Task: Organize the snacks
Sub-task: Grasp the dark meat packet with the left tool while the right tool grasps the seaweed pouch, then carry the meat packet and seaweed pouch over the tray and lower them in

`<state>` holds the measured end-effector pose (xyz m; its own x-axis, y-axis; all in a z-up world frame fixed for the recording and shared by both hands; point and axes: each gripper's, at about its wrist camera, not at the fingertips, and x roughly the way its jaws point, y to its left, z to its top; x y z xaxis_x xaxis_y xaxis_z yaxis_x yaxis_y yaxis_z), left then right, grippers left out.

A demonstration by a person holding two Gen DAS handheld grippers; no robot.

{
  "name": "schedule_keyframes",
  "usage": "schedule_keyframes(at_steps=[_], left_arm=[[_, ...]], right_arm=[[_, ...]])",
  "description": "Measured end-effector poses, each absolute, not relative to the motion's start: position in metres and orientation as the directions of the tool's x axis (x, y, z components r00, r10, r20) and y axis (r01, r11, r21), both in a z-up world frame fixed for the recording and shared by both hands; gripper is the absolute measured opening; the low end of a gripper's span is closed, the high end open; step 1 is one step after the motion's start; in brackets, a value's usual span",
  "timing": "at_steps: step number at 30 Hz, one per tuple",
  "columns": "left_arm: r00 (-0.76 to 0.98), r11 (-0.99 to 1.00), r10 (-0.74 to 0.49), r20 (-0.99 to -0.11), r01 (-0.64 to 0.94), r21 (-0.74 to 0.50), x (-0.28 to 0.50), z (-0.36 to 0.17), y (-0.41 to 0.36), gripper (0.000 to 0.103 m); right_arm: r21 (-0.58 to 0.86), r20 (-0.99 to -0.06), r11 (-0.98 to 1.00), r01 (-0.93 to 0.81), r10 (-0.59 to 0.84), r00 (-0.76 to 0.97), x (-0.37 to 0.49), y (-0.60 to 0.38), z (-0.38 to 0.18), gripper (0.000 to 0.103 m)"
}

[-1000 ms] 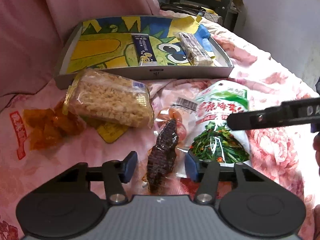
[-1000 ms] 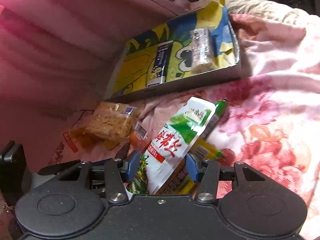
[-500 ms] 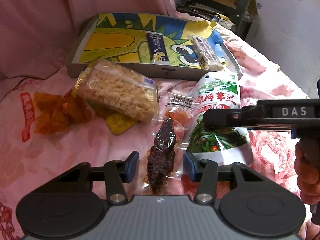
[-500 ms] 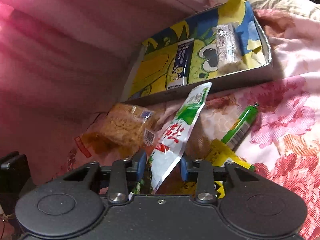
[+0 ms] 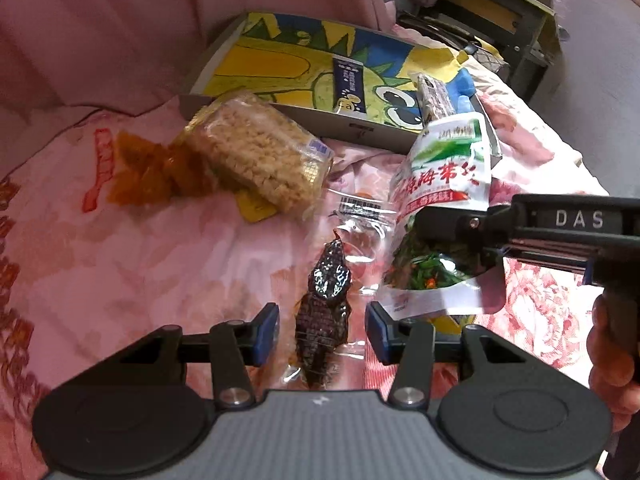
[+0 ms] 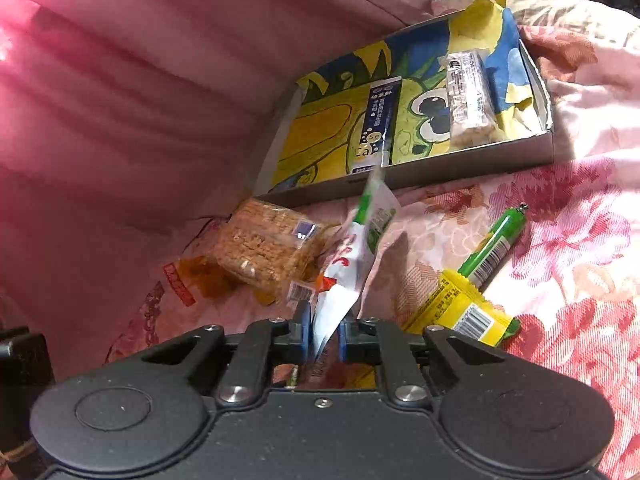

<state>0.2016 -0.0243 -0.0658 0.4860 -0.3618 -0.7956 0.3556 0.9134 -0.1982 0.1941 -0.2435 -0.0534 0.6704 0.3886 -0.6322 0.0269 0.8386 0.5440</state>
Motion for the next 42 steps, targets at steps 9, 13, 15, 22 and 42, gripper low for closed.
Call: schedule_keyframes(at_steps=[9, 13, 15, 22, 42], left_arm=[[0.543, 0.937, -0.329, -0.773, 0.287, -0.197, 0.177, -0.047, -0.012, 0.051], [0.590, 0.940, -0.323, -0.740, 0.288, -0.181, 0.172, -0.034, -0.014, 0.051], [0.616, 0.940, -0.324, -0.718, 0.293, -0.173, 0.173, -0.026, -0.016, 0.051], [0.699, 0.949, -0.303, -0.648, 0.282, -0.139, 0.205, 0.017, -0.036, 0.051], [0.748, 0.975, -0.219, -0.626, 0.185, -0.121, 0.374, 0.001, -0.112, 0.051]], right_arm=[[0.565, -0.601, 0.825, 0.015, 0.398, 0.693, 0.172, -0.248, -0.034, 0.009], [0.590, -0.566, 0.807, 0.012, 0.404, 0.719, 0.158, -0.257, -0.020, 0.008], [0.603, -0.546, 0.797, 0.007, 0.407, 0.732, 0.152, -0.263, -0.012, 0.008], [0.589, -0.470, 0.808, -0.019, 0.361, 0.805, 0.151, -0.286, 0.019, 0.008], [0.522, -0.377, 0.853, -0.012, 0.243, 0.894, 0.285, -0.332, -0.001, 0.008]])
